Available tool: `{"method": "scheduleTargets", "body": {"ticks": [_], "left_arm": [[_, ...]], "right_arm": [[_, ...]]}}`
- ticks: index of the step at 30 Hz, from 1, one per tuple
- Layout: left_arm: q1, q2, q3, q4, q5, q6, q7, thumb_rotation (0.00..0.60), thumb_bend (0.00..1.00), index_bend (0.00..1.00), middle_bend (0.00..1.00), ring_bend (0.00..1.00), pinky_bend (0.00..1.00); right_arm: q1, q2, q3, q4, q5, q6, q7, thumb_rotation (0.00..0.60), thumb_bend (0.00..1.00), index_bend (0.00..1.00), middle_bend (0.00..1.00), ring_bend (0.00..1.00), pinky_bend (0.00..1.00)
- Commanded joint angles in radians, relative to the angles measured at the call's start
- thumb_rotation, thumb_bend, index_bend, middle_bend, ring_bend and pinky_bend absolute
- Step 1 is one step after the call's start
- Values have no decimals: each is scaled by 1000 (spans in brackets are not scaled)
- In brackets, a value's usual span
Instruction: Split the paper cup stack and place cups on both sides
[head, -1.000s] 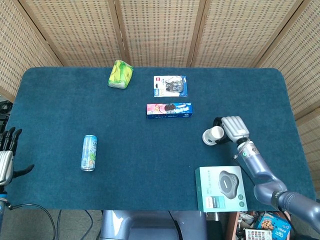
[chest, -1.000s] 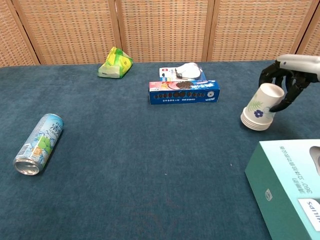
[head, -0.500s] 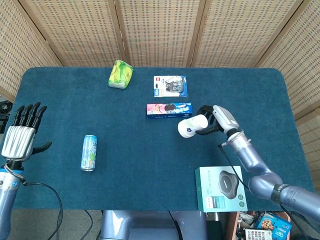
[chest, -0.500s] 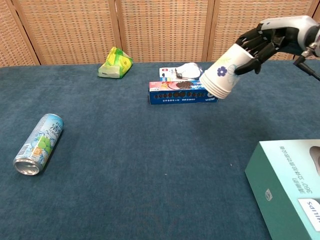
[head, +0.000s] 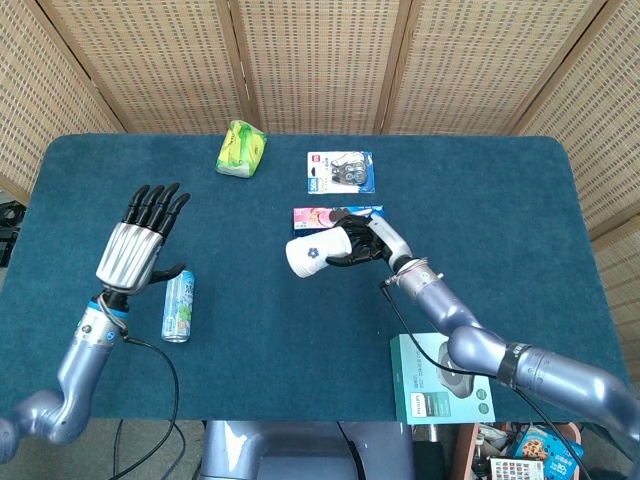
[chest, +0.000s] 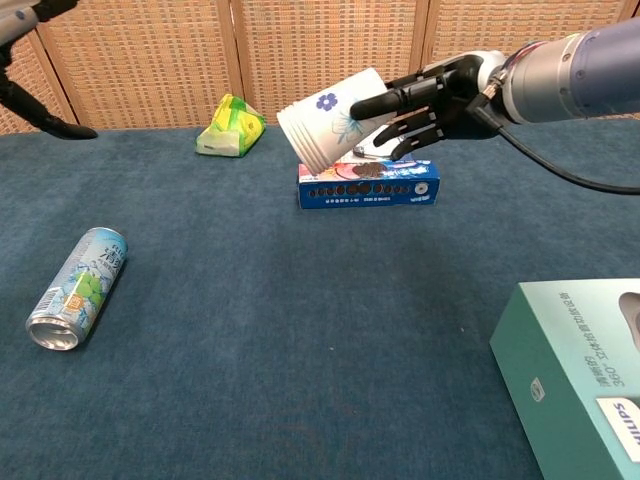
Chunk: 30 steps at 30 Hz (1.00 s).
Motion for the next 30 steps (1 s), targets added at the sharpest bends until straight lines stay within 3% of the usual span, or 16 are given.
{"method": "scheduleTargets", "body": {"ticks": [1,5,10,30], "left_arm": [[-46,-64,-18,47,3,-6,0,600,54,27,0,0,0],[-86,-140,-27,108,33,21,-55,600,55,226,0,0,0],[-150,-248,-38,204,82,60,-108,600,54,386,0,0,0],[-225,-364,-20,302,90,87,-107,600,95,450,0,0,0]], "right_arm": [[2,-8,-1,-1,5,10,4,600,386,585,617,515,590],[-4,-8,-1,-15,12,17,13,600,386,585,617,515,590],[-12,-13,-5,-28,4,30,16,600,387,585,618,515,590],[-37,-18,15,-38,-5,36,53,600,400,585,620,515,591]]}}
